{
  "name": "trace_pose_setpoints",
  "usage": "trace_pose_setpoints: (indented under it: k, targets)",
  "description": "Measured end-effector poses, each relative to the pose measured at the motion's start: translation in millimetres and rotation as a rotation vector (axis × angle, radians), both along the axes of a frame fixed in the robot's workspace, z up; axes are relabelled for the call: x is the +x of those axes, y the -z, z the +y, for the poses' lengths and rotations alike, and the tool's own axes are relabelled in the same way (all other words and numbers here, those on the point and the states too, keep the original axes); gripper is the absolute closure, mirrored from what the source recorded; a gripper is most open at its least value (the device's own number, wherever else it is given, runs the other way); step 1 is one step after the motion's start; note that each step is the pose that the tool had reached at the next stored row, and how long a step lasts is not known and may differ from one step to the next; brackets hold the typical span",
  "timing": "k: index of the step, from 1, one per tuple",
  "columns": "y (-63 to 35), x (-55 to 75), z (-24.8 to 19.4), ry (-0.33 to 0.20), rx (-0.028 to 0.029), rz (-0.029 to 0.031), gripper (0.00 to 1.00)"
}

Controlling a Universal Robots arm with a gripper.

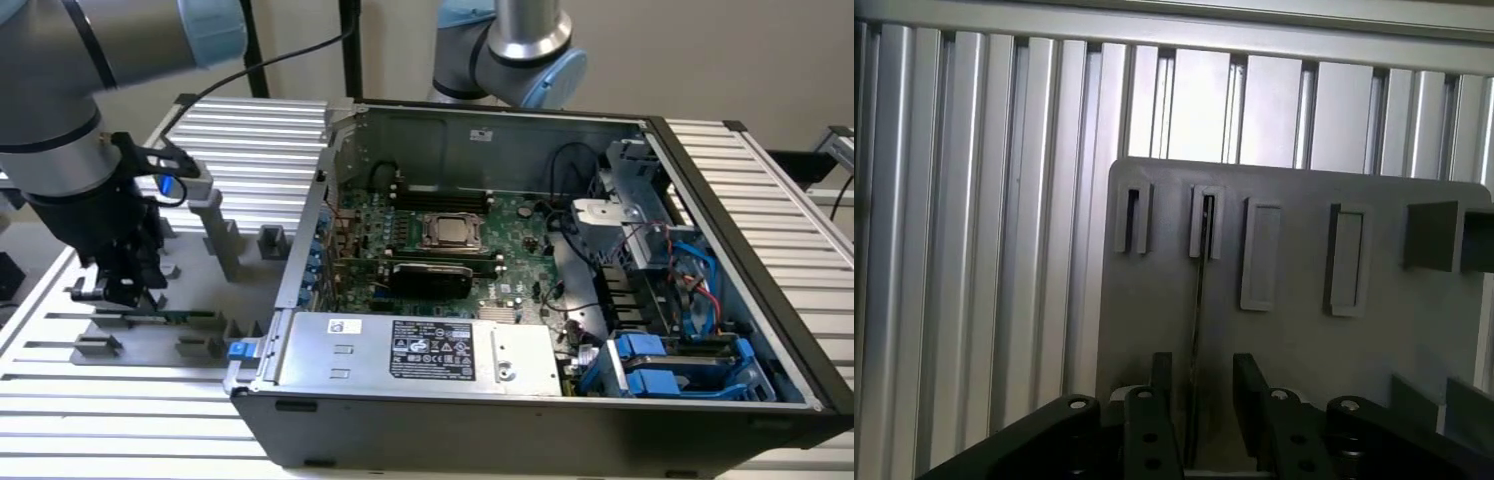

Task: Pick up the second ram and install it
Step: 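Pick up the second ram and move it above second insertion slot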

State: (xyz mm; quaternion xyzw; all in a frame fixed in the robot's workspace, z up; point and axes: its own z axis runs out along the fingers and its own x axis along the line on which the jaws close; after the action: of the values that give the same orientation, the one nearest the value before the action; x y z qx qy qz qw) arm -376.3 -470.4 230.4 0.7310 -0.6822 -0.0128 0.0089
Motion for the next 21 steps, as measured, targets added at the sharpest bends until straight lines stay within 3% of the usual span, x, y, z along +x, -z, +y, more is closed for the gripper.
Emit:
trace_pose_setpoints:
  k: [16,21]
  targets:
    - [29.2,-1.9,-0.3,0.02,-0.0001,-0.0001,0.62]
    - [33.3,-1.9,-0.3,0.033,-0.0002,0.0001,0.62]
